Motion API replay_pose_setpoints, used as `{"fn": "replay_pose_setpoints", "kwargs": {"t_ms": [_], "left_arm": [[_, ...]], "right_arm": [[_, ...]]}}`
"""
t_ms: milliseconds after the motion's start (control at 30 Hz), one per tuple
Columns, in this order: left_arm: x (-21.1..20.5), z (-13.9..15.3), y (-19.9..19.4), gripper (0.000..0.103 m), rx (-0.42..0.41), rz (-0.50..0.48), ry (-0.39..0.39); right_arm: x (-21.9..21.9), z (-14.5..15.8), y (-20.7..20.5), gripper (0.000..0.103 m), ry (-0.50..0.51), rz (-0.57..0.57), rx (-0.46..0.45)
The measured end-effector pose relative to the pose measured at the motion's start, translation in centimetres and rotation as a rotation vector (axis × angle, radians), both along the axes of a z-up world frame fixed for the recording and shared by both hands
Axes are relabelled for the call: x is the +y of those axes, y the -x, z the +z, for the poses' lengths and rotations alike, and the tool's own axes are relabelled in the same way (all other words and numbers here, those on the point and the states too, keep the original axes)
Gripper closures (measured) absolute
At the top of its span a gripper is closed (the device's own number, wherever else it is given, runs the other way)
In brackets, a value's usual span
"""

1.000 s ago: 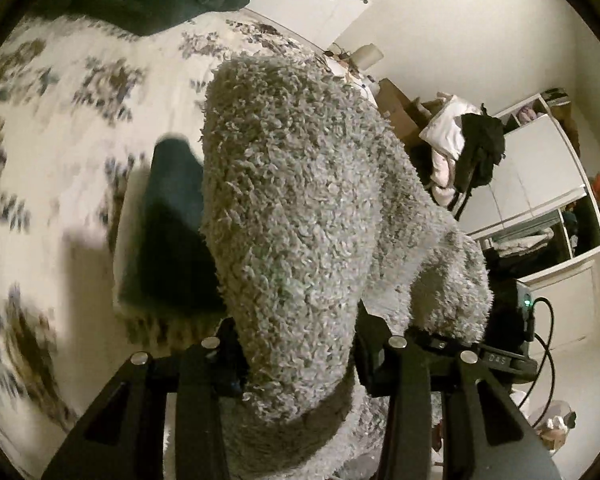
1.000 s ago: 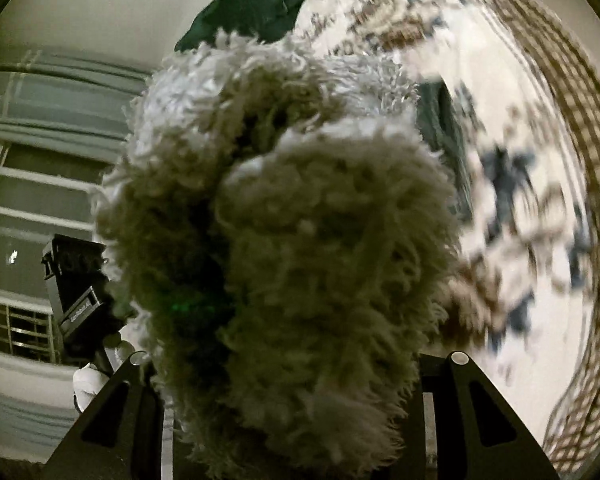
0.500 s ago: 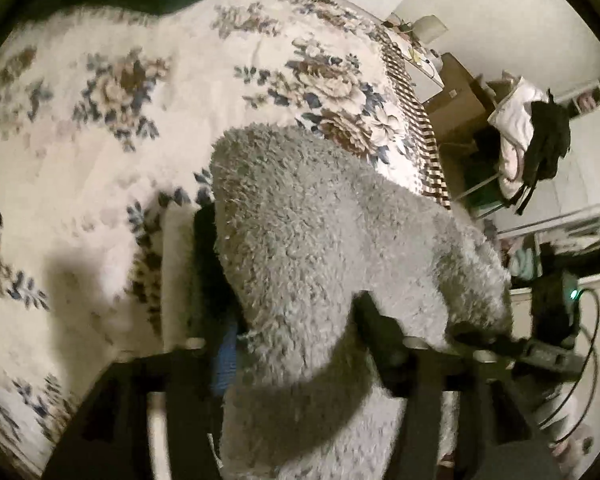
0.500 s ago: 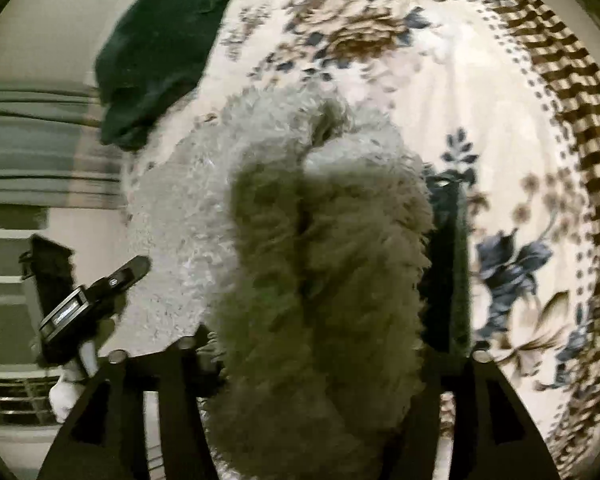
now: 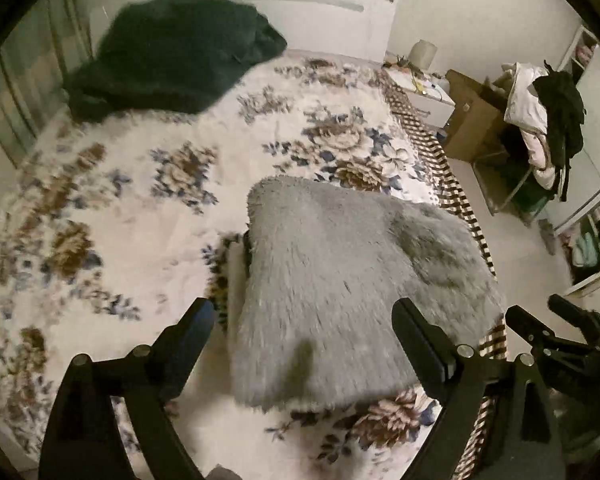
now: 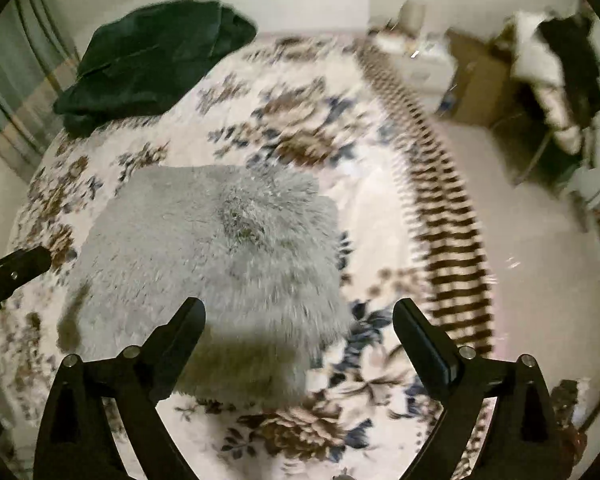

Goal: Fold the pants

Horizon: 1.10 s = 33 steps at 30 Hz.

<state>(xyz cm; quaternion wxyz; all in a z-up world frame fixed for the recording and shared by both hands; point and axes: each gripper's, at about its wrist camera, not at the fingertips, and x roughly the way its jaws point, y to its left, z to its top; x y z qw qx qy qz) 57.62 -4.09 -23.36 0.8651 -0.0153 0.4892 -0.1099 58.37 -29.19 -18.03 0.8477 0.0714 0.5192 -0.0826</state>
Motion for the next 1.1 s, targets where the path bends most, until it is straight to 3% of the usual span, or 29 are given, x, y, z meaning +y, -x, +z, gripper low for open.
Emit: {"fn": "replay_pose_setpoints", "kwargs": {"t_ms": [267, 733, 1000, 1067, 1100], "left_arm": [[-0.6, 7.2, 10.0, 0.012, -0.122, 0.012, -0.065], [-1.2, 17.6, 27.7, 0.012, -0.276, 0.067, -0.052], [-1.5, 20.7, 34.8, 0.012, -0.330, 0.122, -0.040], [-1.7, 20.9, 35.7, 0.002, -0.326, 0.124, -0.048], [-1.7, 21.0, 36.2, 0.002, -0.330, 0.128, -0.055]], "right_arm": [[2.2, 9.5, 11.3, 0.006, 0.029, -0.044, -0.130], [2.8, 25.6, 32.7, 0.006, 0.061, -0.021, -0.312], [2.9, 31.3, 42.2, 0.003, 0.059, 0.017, -0.379], [2.9, 32.1, 44.1, 0.003, 0.055, 0.027, -0.387], [3.0, 32.2, 44.6, 0.003, 0.055, 0.026, -0.388]]}}
